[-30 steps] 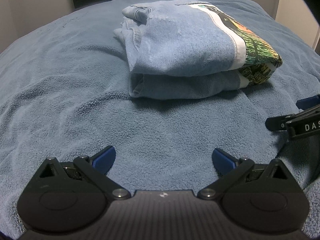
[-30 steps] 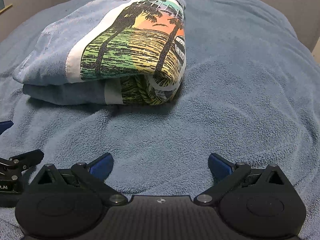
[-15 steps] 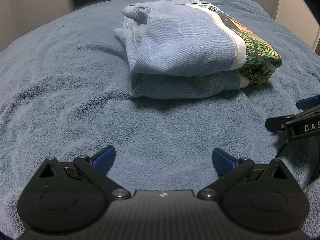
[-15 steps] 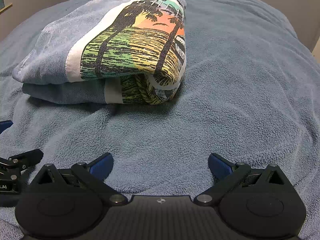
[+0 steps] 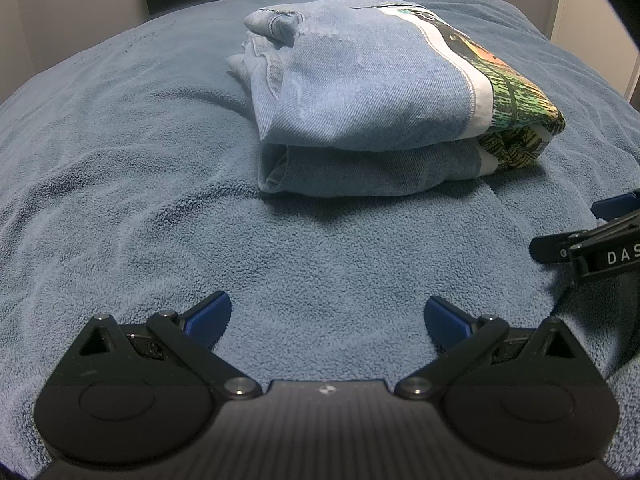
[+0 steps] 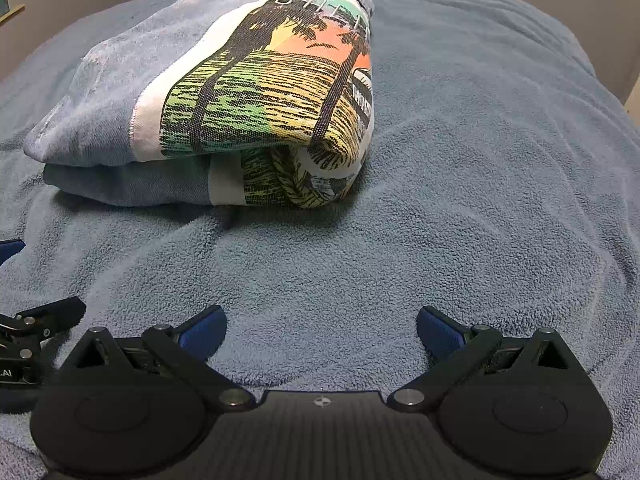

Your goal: Fold large clothes

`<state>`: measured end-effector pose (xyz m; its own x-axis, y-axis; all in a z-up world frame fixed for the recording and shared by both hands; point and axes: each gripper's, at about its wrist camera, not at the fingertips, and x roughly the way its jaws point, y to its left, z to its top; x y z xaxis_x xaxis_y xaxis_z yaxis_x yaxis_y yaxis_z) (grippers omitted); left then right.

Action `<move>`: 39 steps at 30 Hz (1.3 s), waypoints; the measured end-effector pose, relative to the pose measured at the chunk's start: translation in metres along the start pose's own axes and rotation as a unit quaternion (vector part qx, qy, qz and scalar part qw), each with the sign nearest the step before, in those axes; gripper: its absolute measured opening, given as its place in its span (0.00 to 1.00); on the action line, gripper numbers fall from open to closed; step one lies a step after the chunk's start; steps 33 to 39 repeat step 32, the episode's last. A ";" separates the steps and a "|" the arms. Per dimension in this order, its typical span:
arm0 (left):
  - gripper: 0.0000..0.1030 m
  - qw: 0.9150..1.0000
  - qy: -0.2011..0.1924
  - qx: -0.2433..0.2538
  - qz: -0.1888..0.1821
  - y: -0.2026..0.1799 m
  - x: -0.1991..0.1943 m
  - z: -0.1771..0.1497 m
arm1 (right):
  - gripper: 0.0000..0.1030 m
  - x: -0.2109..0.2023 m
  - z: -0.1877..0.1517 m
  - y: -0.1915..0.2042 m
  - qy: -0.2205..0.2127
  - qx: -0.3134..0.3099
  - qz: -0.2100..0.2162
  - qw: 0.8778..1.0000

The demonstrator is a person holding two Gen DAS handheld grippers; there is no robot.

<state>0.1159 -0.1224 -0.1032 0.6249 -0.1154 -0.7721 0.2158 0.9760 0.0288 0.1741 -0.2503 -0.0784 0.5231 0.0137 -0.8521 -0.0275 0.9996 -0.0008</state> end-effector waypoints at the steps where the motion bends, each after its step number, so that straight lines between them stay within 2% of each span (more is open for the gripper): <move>1: 1.00 1.000 0.000 0.000 0.000 0.000 0.000 0.000 | 1.00 0.000 0.000 0.000 0.000 0.000 0.000 1.000; 39: 1.00 1.000 -0.001 0.003 -0.004 0.001 0.000 -0.004 | 1.00 -0.003 -0.005 0.004 0.002 -0.001 -0.003 1.000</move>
